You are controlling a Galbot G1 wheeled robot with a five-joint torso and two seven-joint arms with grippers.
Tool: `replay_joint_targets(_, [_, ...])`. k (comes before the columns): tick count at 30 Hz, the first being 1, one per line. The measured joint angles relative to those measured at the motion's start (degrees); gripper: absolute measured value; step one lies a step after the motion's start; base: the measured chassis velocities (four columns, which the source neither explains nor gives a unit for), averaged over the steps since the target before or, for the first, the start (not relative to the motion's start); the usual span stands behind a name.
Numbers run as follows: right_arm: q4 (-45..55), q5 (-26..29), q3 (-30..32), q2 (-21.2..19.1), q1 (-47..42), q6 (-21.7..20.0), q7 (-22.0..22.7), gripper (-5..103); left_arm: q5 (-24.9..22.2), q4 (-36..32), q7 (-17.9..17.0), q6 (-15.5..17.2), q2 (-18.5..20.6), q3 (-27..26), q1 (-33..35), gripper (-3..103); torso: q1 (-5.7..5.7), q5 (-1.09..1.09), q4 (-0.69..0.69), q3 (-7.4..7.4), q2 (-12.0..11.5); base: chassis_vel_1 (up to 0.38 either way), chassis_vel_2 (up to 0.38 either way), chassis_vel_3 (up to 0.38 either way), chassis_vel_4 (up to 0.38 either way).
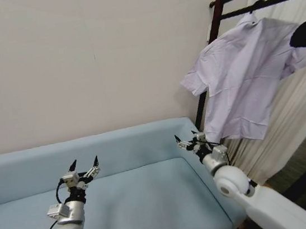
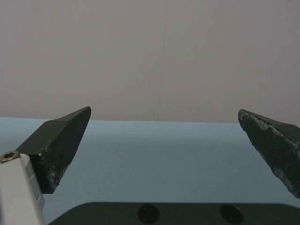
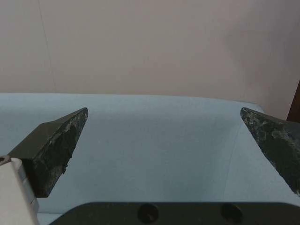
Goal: Pick up the clothes from the sofa and hang them on the clothes hanger.
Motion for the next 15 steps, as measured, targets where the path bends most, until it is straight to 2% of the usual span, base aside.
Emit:
replay_joint_targets(3, [0.96,-8.14,3.97,4.82,-5.66,-0.02,-4.1,100,2.9,-0.18,0.54,-0.33,-2.0,0.19,1.44,100,0.0,0.0,0.0,0.0,0.0,0.0,0.0,0.0,0.0])
replay_joint_targets(4, [0.96,-8.14,3.97,4.82,-5.66,-0.02,-4.1,100,2.9,-0.18,0.54,-0.33,-2.0,0.19,1.44,100,0.0,0.0,0.0,0.0,0.0,0.0,0.0,0.0,0.0])
replay_joint_targets(7, [1.46,-13.34,6.81,8.88,-9.88,0.22,-6.38,100,6.43,-0.63,1.59,-1.05,-3.82,-0.14,3.24,100,0.0,0.01,0.0,0.0,0.0,0.0,0.0,0.0,0.0])
replay_joint_targets(9, [3.32,-14.06,8.13,11.73,-12.69,0.1,-7.2,100,7.89,-1.53,2.24,-1.3,-5.58,0.17,4.73,100,0.0,0.01,0.0,0.01,0.0,0.0,0.0,0.0,0.0])
replay_joint_targets(11, [4.38,-13.98,8.34,12.65,-13.55,-0.38,-7.21,100,8.09,-2.07,2.26,-1.14,-6.25,0.54,5.23,100,0.0,-0.01,0.0,0.0,0.0,0.0,0.0,0.0,0.0])
replay_joint_targets(15, [10.69,-13.49,8.94,16.0,-16.51,-5.18,-5.72,100,10.18,-6.21,1.73,2.57,-9.31,2.84,8.4,100,0.0,-0.01,0.01,0.0,0.0,0.0,0.0,0.0,0.0])
